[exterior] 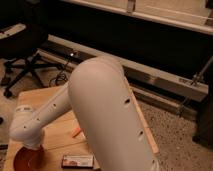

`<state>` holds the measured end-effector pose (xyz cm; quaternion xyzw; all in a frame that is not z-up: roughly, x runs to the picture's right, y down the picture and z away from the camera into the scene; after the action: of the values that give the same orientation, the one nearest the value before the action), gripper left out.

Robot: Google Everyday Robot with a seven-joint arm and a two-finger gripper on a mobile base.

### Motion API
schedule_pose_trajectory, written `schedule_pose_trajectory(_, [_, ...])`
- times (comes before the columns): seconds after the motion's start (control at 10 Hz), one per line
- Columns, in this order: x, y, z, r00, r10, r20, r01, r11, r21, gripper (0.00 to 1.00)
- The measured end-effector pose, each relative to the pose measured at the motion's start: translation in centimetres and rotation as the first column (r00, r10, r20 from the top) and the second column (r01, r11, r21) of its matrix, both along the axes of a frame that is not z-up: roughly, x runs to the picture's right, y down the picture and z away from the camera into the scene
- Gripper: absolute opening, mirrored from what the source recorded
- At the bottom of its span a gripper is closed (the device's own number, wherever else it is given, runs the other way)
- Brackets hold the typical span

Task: Drag the ceramic bowl in a circle

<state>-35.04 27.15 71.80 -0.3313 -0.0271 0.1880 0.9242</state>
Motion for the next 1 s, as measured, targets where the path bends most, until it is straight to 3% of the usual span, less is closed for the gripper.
schedule_pose_trajectory(0.2, [-1.8, -0.6, -1.0, 0.998, -0.059, 0.032, 0.058, 0.9982, 0.013, 0.00])
schedule_pose_trajectory(0.5, [-5.0, -0.7, -0.7, 0.986, -0.151, 0.076, 0.150, 0.9885, 0.016, 0.00])
schedule_pose_trajectory(0.8, [-8.2, -1.8, 1.3, 0.970, -0.220, 0.098, 0.220, 0.9754, 0.017, 0.00])
schedule_pose_trajectory(1.0, [-8.7, -3.6, 2.9, 0.970, -0.226, 0.083, 0.225, 0.9740, 0.024, 0.00])
